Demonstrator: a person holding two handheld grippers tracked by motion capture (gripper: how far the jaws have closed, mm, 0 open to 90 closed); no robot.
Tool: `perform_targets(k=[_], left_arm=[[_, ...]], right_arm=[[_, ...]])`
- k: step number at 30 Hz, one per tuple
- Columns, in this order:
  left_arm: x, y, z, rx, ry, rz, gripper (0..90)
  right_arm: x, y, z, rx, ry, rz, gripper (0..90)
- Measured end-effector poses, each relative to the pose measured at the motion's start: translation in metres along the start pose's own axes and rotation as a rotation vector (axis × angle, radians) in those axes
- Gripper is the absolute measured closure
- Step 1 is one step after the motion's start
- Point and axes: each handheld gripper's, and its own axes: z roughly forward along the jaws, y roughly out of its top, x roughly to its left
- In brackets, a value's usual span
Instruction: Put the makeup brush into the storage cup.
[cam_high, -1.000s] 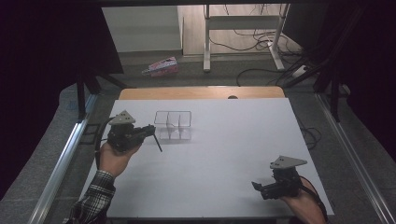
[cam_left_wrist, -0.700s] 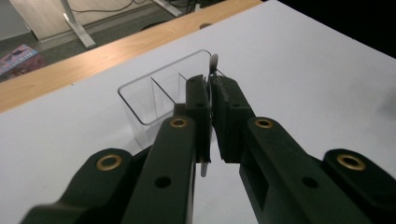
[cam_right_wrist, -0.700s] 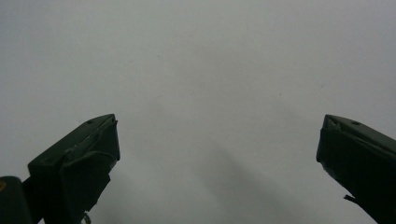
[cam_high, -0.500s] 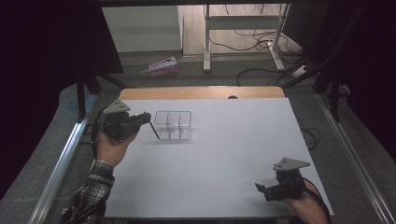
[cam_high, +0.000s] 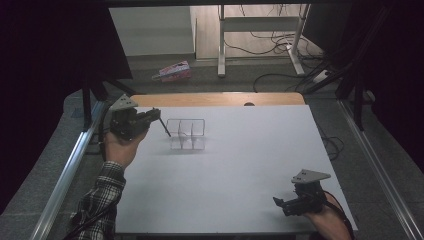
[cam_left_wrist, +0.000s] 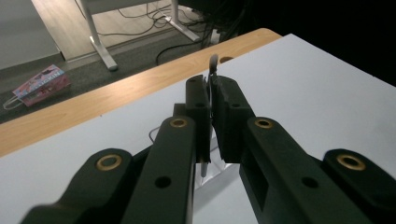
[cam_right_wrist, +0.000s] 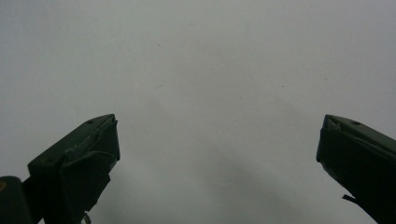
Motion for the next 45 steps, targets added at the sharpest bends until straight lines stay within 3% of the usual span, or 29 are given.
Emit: perform_targets(k=[8, 20, 45], left_arm=[[0.004, 0.005, 0.010, -0.004, 0.035, -0.001, 85.5], [0.008, 0.000, 0.030, 0.009, 0.064, -0.012, 85.5], [0.006, -0.021, 0.061, 0.055, 0.074, -0.023, 85.5]], right_arm=[[0.000, 0.000, 0.000, 0.005, 0.004, -0.003, 0.0], [0.001, 0.000, 0.001, 0.007, 0.005, -0.010, 0.0], [0.002, 0.000, 0.002, 0.012, 0.009, -0.020, 0.0]])
